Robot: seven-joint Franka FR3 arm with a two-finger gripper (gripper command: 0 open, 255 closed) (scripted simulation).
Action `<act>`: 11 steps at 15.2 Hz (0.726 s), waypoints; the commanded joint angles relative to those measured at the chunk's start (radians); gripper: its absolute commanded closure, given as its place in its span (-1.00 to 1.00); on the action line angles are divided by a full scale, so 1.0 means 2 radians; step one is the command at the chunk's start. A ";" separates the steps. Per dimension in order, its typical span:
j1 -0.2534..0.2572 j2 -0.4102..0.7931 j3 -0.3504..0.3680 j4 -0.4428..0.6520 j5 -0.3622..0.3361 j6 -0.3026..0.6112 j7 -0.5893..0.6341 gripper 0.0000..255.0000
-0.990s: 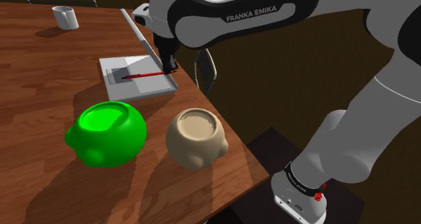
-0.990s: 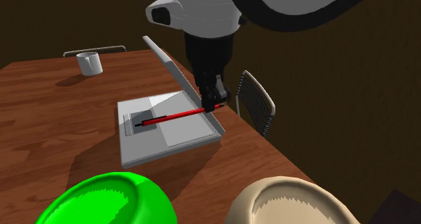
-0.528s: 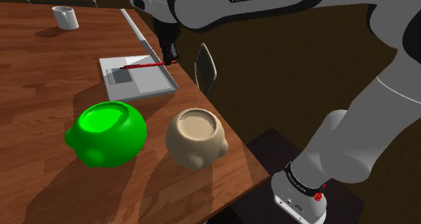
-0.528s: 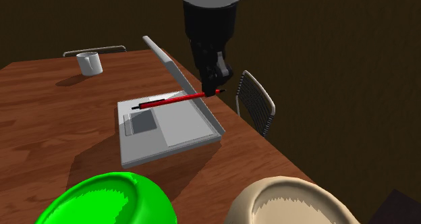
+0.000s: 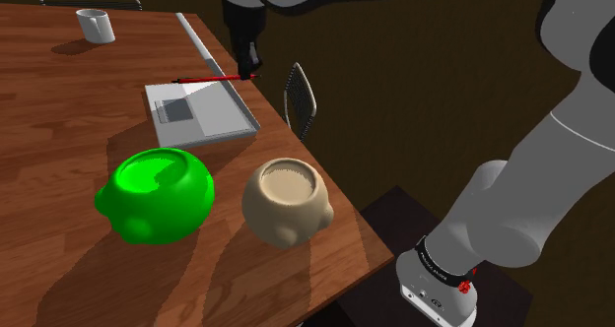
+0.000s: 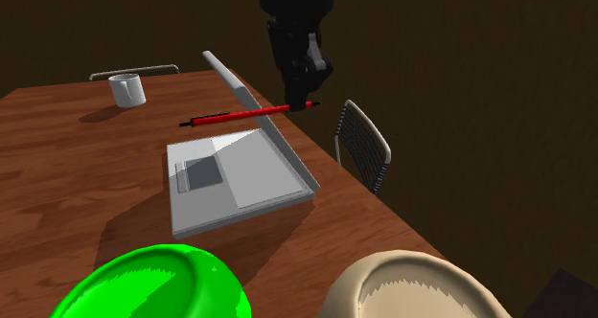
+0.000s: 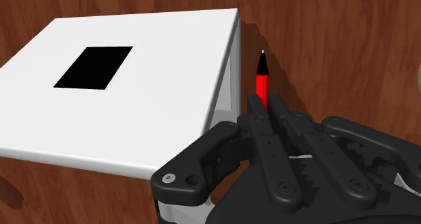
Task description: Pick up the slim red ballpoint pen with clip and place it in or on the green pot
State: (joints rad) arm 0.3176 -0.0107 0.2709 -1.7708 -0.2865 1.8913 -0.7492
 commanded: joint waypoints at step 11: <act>0.065 0.007 0.068 0.036 -0.011 -0.067 0.121 1.00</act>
State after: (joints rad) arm 0.4337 -0.0115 0.3932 -1.7182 -0.3019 1.7714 -0.5345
